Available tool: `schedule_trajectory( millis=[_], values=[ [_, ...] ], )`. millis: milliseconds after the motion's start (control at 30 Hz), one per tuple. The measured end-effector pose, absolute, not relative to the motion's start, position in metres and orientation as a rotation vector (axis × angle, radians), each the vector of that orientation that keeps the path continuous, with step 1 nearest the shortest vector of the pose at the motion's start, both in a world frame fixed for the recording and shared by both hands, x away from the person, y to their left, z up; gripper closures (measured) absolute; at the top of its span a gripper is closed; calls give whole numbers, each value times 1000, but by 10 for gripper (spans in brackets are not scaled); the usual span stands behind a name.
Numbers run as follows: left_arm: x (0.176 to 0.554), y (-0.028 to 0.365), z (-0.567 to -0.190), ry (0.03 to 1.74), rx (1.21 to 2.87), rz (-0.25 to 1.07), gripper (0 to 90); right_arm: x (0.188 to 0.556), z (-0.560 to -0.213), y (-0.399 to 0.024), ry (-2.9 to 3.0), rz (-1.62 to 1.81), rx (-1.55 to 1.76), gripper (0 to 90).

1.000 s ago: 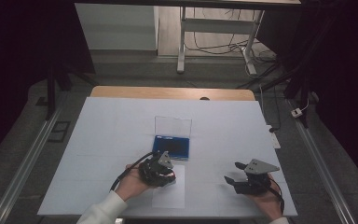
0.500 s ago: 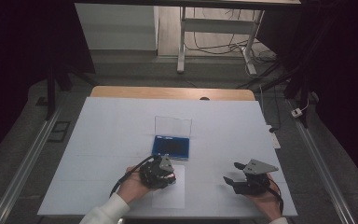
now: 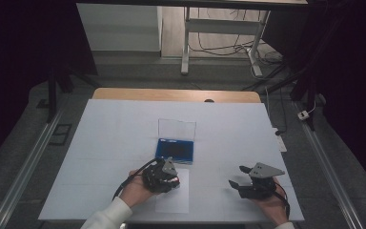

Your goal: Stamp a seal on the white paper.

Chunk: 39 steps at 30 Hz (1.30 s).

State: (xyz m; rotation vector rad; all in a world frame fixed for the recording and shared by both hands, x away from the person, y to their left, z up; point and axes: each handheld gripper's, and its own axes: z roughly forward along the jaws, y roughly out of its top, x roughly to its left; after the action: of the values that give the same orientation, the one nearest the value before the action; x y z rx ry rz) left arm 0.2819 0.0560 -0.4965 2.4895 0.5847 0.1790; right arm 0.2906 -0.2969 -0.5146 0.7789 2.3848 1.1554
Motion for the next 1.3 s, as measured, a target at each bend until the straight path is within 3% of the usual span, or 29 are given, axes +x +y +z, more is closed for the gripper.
schedule_trajectory(
  millis=[1033,1300],
  values=[
    [285,60,-492,589,2463,168,703,290,-514,-298,2385,1147,783,294],
    [288,73,-467,618,2357,162,701,290,-514,-300,2372,1163,787,294]
  ],
)
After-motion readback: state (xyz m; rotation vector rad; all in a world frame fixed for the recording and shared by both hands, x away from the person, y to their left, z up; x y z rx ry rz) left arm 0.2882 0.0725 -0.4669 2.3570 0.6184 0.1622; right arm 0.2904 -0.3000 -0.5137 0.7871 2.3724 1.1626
